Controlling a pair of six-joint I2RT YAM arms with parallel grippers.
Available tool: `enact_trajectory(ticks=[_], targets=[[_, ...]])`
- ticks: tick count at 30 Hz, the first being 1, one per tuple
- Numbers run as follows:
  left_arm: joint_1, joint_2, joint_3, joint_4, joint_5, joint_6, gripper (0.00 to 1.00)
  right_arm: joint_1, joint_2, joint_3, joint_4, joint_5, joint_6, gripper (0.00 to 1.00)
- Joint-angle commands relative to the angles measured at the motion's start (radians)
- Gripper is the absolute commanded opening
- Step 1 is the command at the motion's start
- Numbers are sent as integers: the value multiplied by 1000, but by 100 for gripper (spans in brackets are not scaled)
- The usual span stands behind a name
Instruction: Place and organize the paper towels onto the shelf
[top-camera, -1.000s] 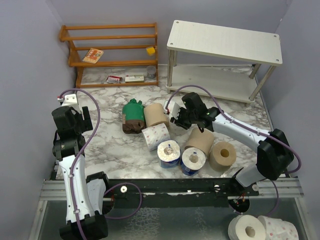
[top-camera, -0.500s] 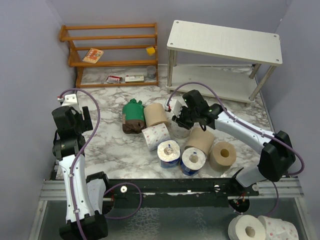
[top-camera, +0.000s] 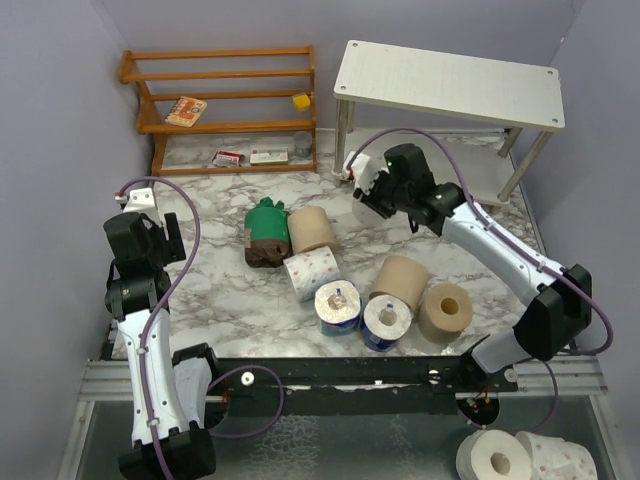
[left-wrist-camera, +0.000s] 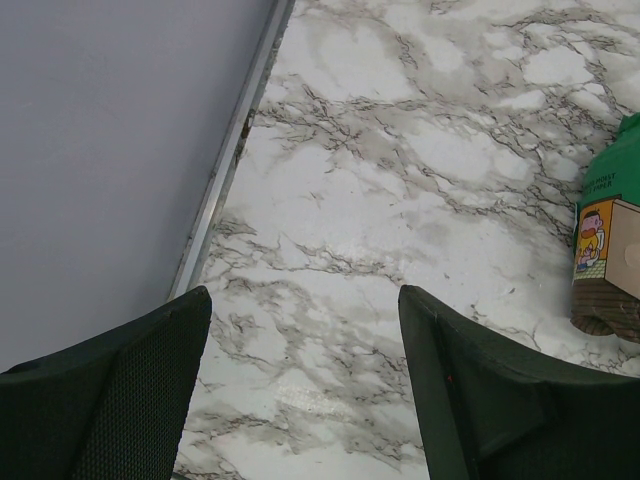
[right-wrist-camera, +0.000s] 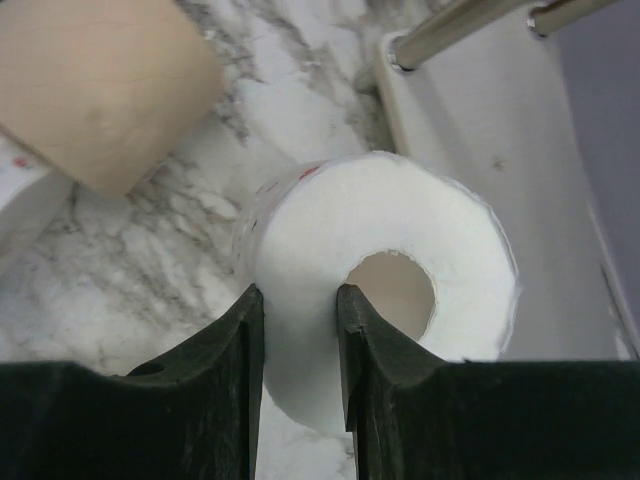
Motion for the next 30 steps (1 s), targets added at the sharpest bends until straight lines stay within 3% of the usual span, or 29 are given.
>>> enact_trajectory(ticks=[1, 9, 14, 23, 30], targets=[[8, -10, -8, 17, 17, 2, 78, -133, 65, 98, 139, 5, -62, 1], [8, -18, -8, 17, 17, 4, 78, -197, 199, 178, 322, -6, -128, 1], [8, -19, -8, 16, 15, 2, 78, -205, 325, 341, 284, -32, -96, 1], [8, -20, -10, 18, 18, 4, 78, -210, 458, 485, 291, -52, -55, 1], [8, -19, -9, 18, 19, 4, 78, -210, 509, 496, 334, -67, -42, 1]])
